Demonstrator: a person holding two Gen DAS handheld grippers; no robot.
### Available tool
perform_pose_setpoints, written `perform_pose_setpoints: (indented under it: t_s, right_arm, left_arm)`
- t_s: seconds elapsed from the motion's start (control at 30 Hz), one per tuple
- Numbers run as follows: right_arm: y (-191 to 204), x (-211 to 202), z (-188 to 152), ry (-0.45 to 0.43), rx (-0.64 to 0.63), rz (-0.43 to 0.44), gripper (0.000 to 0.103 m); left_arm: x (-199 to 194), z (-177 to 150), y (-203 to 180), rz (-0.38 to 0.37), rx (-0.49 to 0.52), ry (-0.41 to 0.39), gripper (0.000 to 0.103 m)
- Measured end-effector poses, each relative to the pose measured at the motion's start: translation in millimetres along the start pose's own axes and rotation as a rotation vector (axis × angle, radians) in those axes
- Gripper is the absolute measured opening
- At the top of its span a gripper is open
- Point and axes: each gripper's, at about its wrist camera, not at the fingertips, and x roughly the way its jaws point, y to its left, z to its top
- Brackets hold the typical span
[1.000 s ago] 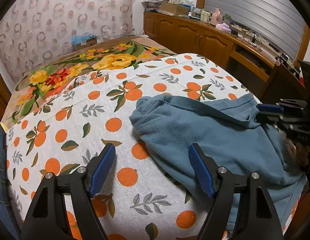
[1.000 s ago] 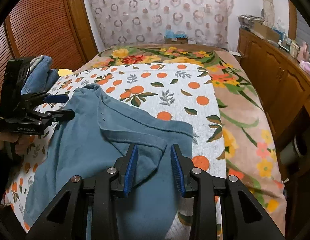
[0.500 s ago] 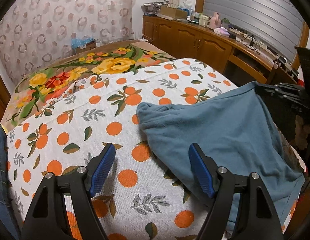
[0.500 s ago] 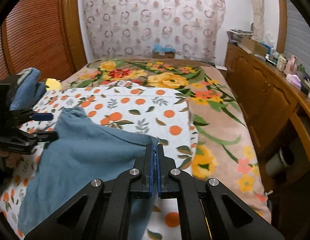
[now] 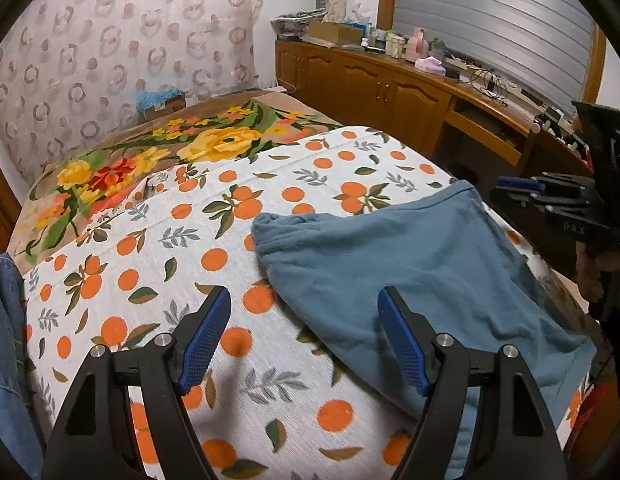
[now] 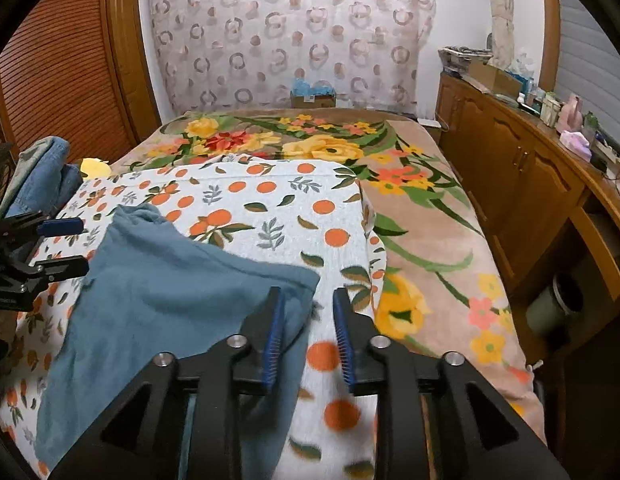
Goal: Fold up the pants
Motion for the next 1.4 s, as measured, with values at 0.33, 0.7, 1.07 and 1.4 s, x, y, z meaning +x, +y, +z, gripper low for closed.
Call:
perform_pose_setpoints:
  t_s: [0.33,0.7,1.07,1.4]
  right_arm:
    - [12.3,-55.1,-51.8,0.007,0.008,0.021,0.028]
    - [20.3,-107.3,-99.2,-0.019,-0.003,0.042,0.028]
    - [18.8,-123.2,-128.6,-0.001,0.024,0.071,0.028]
    - [27.6,-132.2,-136.9,0.013,0.013,0.099,0.007]
  left_arm:
    - [-32.1,-24.7,-26.8,-0.008,0.022,-0.023,0.077]
    - [-63.8,-77.0,-65.8,-0.023,0.019,-0.010,0.077]
    - [-69.5,-110.0,-87.7,-0.045,0.018,0.037,0.077]
    - [-65.9,-116.6,-87.8,-0.043,0.003,0.044,0.077]
